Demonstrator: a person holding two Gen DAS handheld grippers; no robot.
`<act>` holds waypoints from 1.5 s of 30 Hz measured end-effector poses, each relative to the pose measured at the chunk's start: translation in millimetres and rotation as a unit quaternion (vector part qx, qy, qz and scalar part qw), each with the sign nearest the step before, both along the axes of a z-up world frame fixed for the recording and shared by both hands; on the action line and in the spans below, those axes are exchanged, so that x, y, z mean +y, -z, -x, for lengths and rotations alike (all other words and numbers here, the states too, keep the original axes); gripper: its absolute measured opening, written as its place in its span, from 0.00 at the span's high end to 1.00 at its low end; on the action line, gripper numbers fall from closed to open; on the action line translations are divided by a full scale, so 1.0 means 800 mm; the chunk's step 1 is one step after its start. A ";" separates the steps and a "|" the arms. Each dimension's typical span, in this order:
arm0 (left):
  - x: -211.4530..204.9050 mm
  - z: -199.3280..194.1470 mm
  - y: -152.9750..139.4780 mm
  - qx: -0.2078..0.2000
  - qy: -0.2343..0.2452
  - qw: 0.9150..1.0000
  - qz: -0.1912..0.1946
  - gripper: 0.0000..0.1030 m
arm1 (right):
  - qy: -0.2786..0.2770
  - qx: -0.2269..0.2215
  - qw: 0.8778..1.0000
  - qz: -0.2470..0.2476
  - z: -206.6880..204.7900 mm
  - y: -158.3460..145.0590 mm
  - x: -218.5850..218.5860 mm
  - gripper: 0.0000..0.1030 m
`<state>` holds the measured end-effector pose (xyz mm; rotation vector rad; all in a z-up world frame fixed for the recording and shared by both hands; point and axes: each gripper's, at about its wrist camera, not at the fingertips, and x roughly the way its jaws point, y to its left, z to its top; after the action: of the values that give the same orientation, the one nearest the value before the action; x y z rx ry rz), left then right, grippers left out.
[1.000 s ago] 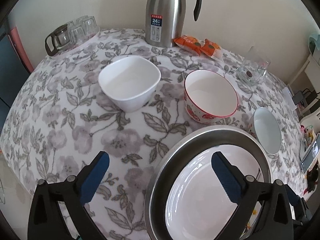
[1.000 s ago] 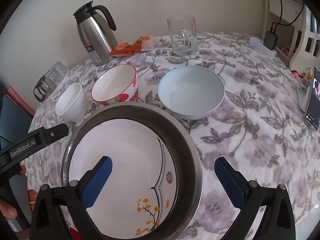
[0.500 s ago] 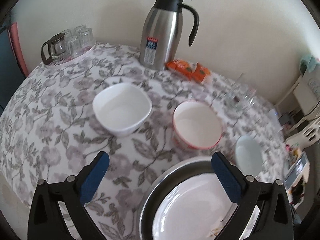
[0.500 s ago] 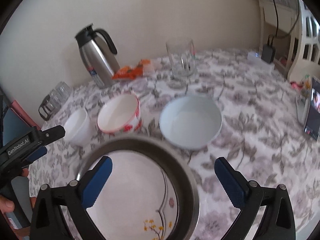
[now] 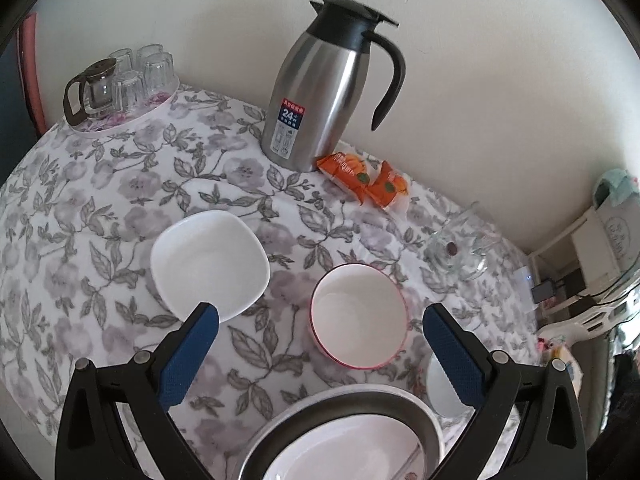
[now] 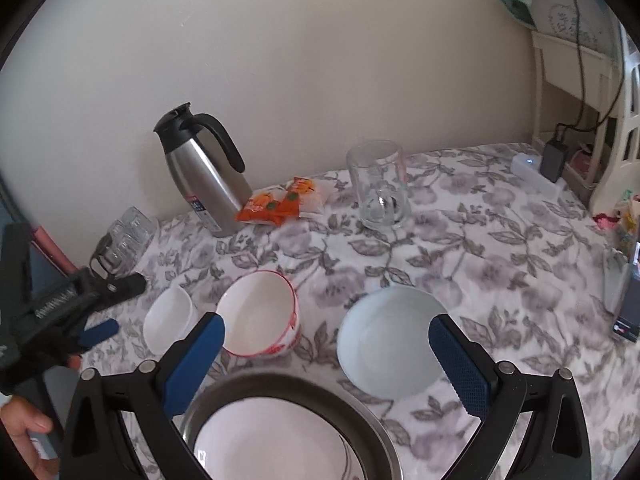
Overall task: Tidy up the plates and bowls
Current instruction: 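Move both tools to the rim of the red-rimmed strawberry bowl, then close the left gripper on the bowl rim while the right gripper closes too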
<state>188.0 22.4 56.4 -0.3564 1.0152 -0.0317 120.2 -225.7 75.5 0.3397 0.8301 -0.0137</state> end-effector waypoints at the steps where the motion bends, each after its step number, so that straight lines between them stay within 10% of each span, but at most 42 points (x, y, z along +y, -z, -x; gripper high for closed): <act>1: -0.001 -0.003 0.004 0.004 0.001 1.000 -0.002 0.01 | -0.001 0.001 1.000 -0.001 -0.003 0.001 0.000 0.00; 12: -0.017 -0.032 0.032 0.020 0.002 1.000 -0.010 0.01 | -0.028 0.007 0.999 -0.043 -0.043 0.029 -0.006 0.02; 20: -0.034 -0.049 0.055 0.033 0.030 0.999 -0.008 0.18 | -0.061 0.047 0.996 -0.044 -0.077 0.072 0.016 0.40; 45: -0.043 -0.061 0.100 0.075 0.046 0.996 -0.012 0.43 | -0.098 0.119 0.987 -0.052 -0.101 0.141 0.056 0.71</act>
<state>236.7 -12.3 -23.3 -0.2927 1.1786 -0.0759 200.6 -181.0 -37.1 0.3573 1.1000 0.1757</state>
